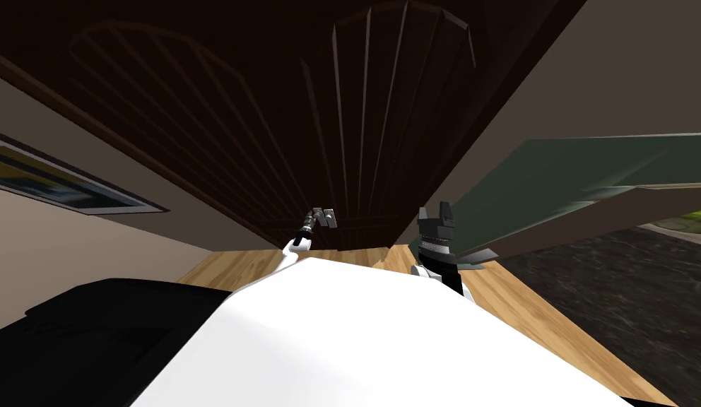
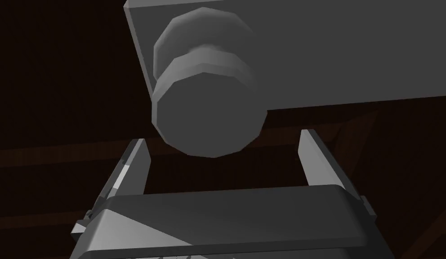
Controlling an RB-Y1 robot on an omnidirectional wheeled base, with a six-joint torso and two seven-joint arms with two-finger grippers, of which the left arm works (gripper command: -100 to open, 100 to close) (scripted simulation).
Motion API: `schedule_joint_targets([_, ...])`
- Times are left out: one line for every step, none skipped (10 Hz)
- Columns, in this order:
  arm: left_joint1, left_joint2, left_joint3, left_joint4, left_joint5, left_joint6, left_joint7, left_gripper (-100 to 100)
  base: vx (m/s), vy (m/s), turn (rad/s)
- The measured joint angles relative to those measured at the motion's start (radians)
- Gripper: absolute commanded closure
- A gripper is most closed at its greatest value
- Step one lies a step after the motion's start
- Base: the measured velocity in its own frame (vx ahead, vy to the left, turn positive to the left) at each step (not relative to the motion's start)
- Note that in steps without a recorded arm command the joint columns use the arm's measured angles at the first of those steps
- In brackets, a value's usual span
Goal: Pull the door open
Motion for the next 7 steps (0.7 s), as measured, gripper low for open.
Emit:
schedule_joint_targets([0.0,-0.007,-0.006,-0.012,-0.001,0.0,0.0,-100,0.041,-0.052,0.008])
schedule_joint_targets([0.0,-0.008,-0.007,-0.015,-0.002,0.002,-0.001,100,0.0,0.0,0.0])
schedule_joint_targets([-0.002,-0.007,-0.006,-0.014,-0.001,0.0,0.0,100,-0.018,0.017,-0.018])
schedule_joint_targets([-0.001,-0.008,-0.008,-0.013,-0.002,0.0,0.0,100,-0.02,0.014,-0.012])
schedule_joint_targets([0.0,-0.009,-0.009,-0.012,-0.002,0.0,0.0,100,-0.01,0.007,-0.015])
schedule_joint_targets([-0.001,-0.01,-0.01,-0.012,-0.002,0.0,0.0,100,0.0,0.0,0.0])
schedule_joint_targets([-0.001,-0.011,-0.011,-0.012,-0.002,-0.001,0.0,100,0.0,0.0,0.0])
